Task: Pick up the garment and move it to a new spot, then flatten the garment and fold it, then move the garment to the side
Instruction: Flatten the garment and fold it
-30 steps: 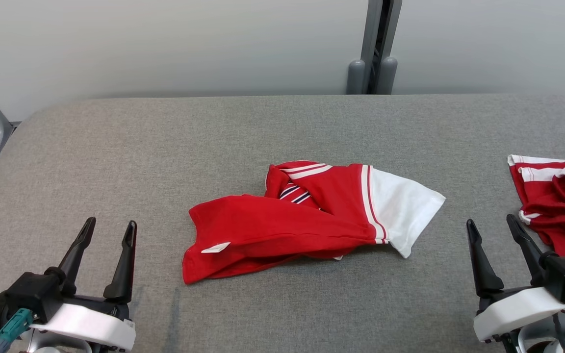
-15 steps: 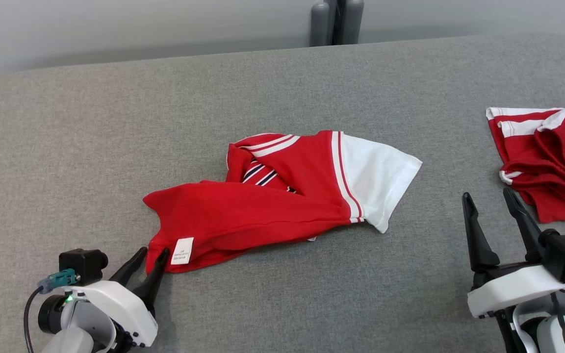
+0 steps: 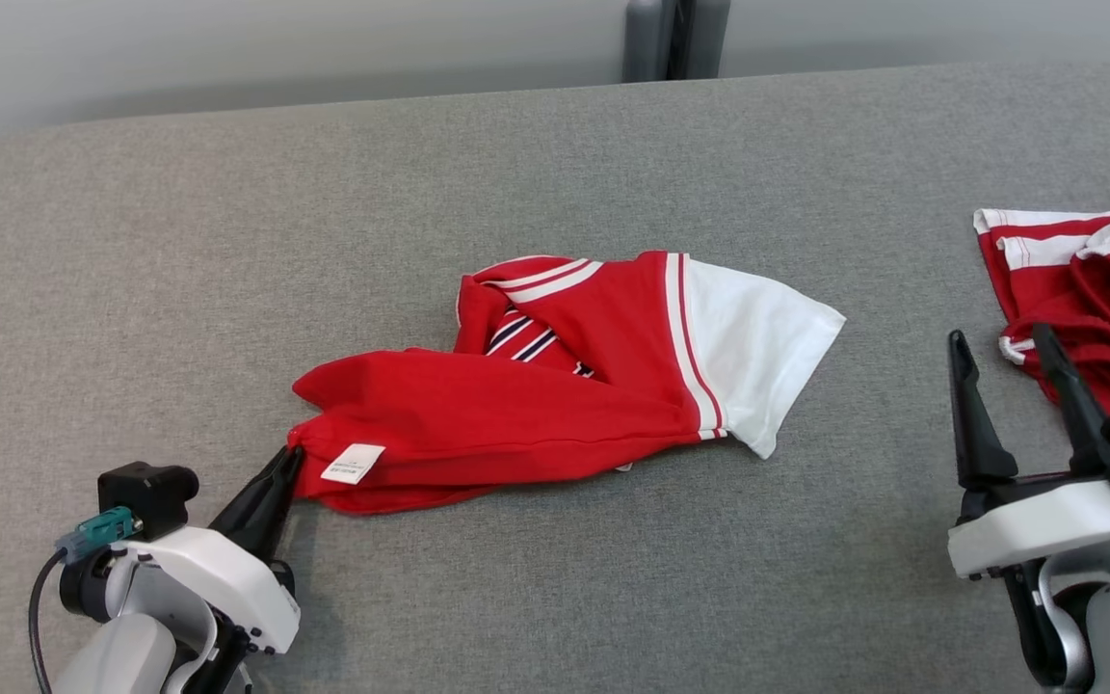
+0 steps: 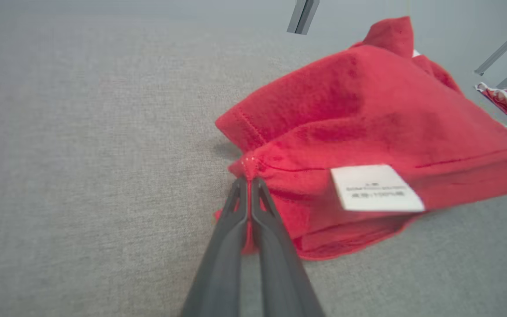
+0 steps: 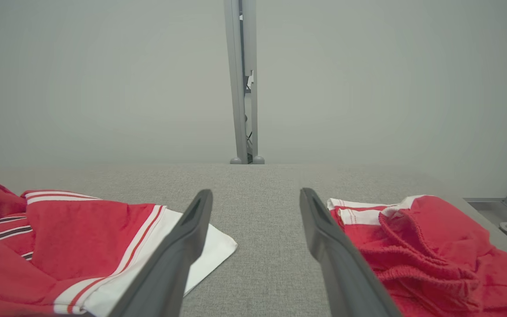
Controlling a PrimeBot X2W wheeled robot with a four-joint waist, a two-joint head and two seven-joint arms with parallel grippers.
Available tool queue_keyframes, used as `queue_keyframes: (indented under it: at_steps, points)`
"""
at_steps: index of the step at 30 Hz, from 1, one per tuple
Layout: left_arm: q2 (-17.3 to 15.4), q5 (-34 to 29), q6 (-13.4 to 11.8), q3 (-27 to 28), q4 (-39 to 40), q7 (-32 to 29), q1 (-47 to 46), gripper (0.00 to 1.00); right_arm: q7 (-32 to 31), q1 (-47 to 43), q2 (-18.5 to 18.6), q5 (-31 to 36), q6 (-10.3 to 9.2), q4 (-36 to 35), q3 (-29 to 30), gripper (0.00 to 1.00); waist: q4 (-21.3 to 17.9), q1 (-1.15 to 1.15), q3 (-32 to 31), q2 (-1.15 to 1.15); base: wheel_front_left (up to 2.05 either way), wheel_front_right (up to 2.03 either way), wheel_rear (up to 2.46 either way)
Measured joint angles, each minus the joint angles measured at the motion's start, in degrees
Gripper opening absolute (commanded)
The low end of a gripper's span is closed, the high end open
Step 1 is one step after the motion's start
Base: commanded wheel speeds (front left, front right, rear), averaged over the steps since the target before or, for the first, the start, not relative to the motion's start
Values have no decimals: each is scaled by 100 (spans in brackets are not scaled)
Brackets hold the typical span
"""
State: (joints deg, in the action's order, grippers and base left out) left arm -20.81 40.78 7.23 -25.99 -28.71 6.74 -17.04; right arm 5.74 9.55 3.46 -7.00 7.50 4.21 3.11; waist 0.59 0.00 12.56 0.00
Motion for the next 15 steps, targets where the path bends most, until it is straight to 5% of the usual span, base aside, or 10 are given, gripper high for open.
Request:
queue_keyframes:
  at_steps: [5,15]
  points:
    - [-18,-74,-103,-13,316,59,-20,0,-272,382,245,-5,0,415,-100,100,145,0,64,0,0,0,0]
    - [98,-237,-152,-205,721,-1,-369,0,-132,1471,589,-162,1,2407,-435,100,673,0,476,0,0,0,0]
